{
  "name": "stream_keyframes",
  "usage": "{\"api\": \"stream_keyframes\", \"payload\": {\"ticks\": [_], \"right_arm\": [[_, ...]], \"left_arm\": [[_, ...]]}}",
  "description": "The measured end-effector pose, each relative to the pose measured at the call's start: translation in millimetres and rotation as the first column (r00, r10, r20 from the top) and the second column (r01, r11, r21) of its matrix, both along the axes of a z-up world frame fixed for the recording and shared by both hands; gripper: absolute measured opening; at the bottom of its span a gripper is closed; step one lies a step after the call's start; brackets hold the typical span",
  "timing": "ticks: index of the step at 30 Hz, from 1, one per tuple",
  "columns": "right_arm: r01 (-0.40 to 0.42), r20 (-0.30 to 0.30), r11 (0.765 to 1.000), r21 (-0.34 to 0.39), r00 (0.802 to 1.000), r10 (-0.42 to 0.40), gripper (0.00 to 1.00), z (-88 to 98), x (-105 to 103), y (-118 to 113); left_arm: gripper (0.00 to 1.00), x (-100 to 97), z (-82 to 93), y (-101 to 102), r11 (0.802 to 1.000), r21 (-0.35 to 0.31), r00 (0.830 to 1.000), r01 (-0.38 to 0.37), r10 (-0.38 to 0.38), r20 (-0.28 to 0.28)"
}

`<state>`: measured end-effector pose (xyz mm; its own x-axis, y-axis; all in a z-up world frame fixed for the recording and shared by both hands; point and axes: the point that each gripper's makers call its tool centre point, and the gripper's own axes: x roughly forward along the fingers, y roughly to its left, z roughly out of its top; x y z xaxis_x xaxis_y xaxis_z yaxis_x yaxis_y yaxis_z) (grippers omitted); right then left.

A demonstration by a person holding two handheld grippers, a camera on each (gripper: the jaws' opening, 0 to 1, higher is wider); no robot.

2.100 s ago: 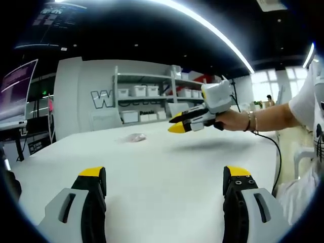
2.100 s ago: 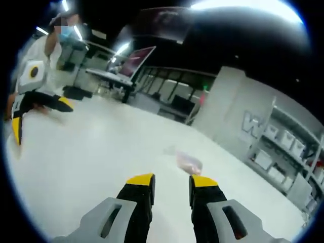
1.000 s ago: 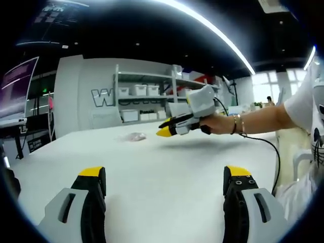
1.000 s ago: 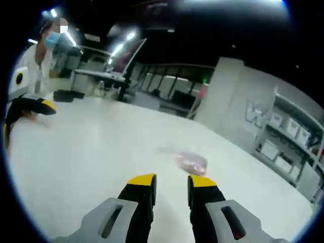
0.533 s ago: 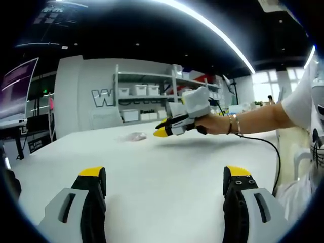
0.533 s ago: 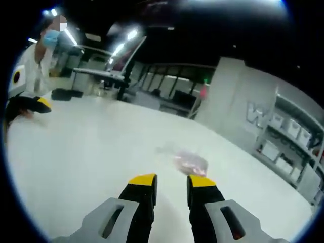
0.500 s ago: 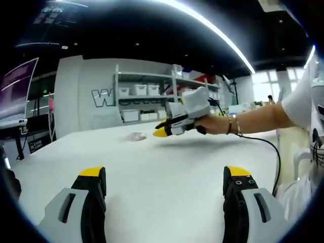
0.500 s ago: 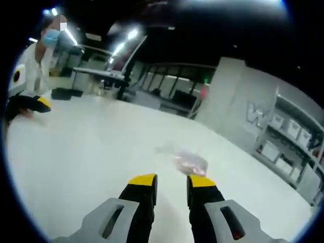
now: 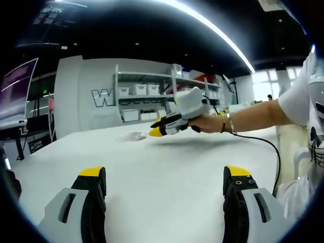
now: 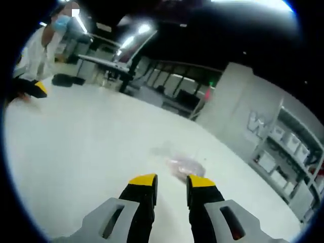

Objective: Open the resealable bag by pulling the two sides of the seal apart until the entire bag opening is separated and visibly accessible.

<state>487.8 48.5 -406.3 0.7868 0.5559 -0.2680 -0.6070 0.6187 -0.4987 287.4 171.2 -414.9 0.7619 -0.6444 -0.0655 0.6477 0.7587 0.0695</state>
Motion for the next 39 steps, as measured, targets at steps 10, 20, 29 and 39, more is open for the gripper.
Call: {"api": "stream_keyframes", "payload": {"ticks": [10,20,29,39], "right_arm": [[-0.033,0.048,0.996,-0.088,0.998,0.037,0.20,-1.7,8.3,7.7],[-0.047,0.078,0.986,-0.158,0.995,0.060,0.19,-2.7,24.0,9.8],[-0.054,0.079,0.982,-0.180,0.995,0.069,0.19,-2.9,29.6,12.6],[-0.079,0.056,0.974,-0.211,0.994,0.092,0.19,-12.4,34.2,15.9]], "left_arm": [[0.95,-0.2,0.0,-0.7,1.000,-0.003,1.000,0.001,-0.001,-0.001],[0.95,-0.5,-0.2,-1.7,1.000,-0.004,1.000,0.002,-0.002,-0.002],[0.95,-1.1,-0.2,-3.6,1.000,-0.005,1.000,0.003,-0.003,-0.004],[0.95,-2.0,0.3,-6.2,1.000,-0.008,1.000,0.004,-0.004,-0.005]]}}
